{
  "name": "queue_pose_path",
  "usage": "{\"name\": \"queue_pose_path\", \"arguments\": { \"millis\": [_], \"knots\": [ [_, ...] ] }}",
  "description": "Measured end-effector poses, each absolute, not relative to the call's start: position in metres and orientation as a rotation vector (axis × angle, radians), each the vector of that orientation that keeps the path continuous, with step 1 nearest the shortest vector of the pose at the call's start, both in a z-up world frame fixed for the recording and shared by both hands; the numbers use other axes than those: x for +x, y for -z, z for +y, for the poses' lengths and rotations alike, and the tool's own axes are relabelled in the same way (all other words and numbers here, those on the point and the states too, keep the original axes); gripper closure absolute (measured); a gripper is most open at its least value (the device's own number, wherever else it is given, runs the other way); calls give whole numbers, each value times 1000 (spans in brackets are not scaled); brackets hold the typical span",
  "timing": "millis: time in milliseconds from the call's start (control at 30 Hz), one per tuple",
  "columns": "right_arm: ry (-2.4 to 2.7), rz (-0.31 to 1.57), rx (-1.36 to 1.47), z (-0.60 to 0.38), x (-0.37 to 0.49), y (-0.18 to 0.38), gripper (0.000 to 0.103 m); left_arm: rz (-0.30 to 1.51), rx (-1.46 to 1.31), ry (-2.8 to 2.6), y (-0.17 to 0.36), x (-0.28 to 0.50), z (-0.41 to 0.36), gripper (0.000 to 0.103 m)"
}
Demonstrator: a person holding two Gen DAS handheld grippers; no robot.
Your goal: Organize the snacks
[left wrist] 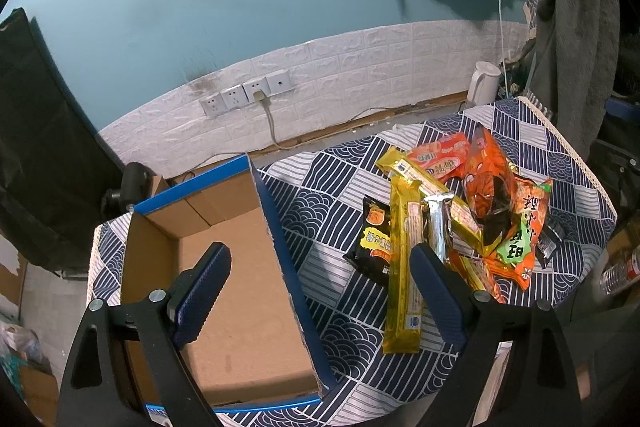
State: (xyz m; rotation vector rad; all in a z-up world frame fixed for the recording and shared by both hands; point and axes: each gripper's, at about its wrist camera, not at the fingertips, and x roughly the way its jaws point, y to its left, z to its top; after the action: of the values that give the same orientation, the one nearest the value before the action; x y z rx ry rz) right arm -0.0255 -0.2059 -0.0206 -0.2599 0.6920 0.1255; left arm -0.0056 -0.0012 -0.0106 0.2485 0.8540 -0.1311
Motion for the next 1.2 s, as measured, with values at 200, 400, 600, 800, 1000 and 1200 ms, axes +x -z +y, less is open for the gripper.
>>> {"name": "queue_pose_path", "arguments": {
  "millis": [200, 400, 600, 800, 1000, 1200],
  "knots": [
    [-125, 705, -249, -207, -27, 25, 17, 859, 254, 131, 11, -2, -2, 10],
    [-130, 739, -224, -208, -23, 28, 17, 856, 261, 130, 11, 1, -2, 10],
    [-133, 771, -208, -208, -18, 32, 17, 859, 283, 143, 11, 5, -9, 10],
    [-126, 810, -190, -207, -6, 37, 17, 861, 295, 164, 9, 16, -12, 10],
    [-106, 874, -186, -202, 14, 47, 17, 868, 332, 187, 11, 34, -16, 10],
    [-95, 922, -202, -192, 42, 56, 17, 886, 319, 191, 15, 60, -14, 10]
  ]
}}
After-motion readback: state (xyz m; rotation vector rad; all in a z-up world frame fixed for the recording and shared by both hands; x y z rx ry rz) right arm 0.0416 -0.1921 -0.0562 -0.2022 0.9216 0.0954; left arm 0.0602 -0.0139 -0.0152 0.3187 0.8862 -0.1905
